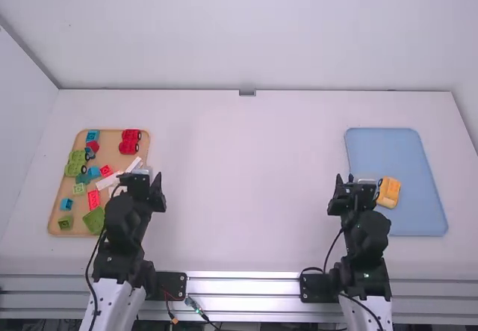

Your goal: Assemble lego blocks to make yellow taxi

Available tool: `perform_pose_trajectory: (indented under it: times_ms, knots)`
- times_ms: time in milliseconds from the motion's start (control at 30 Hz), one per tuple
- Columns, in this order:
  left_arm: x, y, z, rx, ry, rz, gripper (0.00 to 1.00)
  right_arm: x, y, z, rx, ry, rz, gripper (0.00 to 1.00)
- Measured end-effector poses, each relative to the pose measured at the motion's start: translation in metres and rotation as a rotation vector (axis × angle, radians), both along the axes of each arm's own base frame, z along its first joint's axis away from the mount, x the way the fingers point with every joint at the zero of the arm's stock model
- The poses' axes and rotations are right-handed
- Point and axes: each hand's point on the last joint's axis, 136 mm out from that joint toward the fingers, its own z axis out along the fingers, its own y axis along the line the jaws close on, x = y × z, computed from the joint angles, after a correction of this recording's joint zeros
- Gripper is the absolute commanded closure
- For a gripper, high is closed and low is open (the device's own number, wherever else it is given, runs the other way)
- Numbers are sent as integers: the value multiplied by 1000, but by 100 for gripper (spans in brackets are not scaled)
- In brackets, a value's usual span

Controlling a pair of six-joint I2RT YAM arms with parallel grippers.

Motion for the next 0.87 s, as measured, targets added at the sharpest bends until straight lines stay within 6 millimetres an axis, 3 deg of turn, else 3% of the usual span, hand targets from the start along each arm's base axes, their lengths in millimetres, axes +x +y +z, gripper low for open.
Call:
perform_pose_trajectory:
  times_ms: [167,300,567,867]
  knots:
    - [-7,1,-22,-2,0,4,84,-3,0,-20,0,1,-2,83]
    - [-10,1,-37,-1,-5,7,91,-4,0,-10,0,-56,-2,89]
    - [-11,1,-11,-2,-118,7,100,-5,0,-2,0,-93,-2,98]
    - [-13,1,8,-2,-199,7,100,-5,0,-2,0,-93,0,100]
